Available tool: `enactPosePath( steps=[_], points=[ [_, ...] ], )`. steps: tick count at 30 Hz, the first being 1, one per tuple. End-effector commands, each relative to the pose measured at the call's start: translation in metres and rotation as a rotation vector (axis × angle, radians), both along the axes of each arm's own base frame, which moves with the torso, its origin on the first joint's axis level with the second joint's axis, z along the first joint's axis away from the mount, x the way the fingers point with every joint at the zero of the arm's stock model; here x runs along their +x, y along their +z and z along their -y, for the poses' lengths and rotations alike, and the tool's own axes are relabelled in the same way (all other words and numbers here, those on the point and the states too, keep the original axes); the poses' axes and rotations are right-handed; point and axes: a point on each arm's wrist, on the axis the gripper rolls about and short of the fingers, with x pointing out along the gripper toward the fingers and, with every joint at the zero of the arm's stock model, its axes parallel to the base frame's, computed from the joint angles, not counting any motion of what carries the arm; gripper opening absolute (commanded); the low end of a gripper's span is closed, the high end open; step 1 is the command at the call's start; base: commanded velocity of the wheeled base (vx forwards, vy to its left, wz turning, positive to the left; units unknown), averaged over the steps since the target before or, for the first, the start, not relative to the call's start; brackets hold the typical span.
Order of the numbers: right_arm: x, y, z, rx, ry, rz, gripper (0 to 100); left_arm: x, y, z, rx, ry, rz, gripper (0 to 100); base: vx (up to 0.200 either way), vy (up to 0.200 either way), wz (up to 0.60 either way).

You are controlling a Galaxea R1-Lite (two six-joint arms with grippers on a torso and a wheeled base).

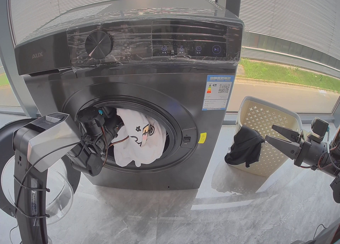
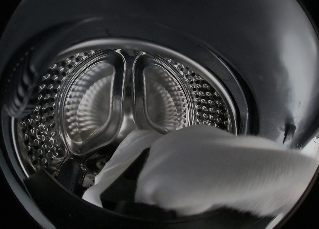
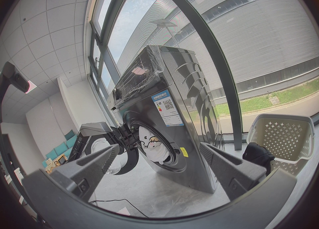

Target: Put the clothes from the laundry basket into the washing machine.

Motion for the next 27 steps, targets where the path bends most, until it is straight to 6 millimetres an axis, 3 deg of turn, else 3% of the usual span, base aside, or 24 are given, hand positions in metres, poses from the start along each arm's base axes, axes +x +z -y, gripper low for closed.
enactPosePath(
  steps=[1, 16, 27],
  points=[
    [0.0, 0.0, 0.0, 0.002, 0.0, -0.002, 100, 0.007, 0.019, 0.008, -0.031, -0.013, 0.097, 0, 0.0, 0.0, 0.0],
    [0.004, -0.002, 0.002, 0.001, -0.011, -0.015, 100, 0.019, 0.0, 0.008, -0.145, 0.081, 0.054, 0, 0.0, 0.0, 0.0],
    [0.006, -0.002, 0.002, 0.002, -0.011, -0.014, 100, 0.024, -0.033, 0.002, -0.101, 0.108, -0.011, 0, 0.0, 0.0, 0.0]
  ],
)
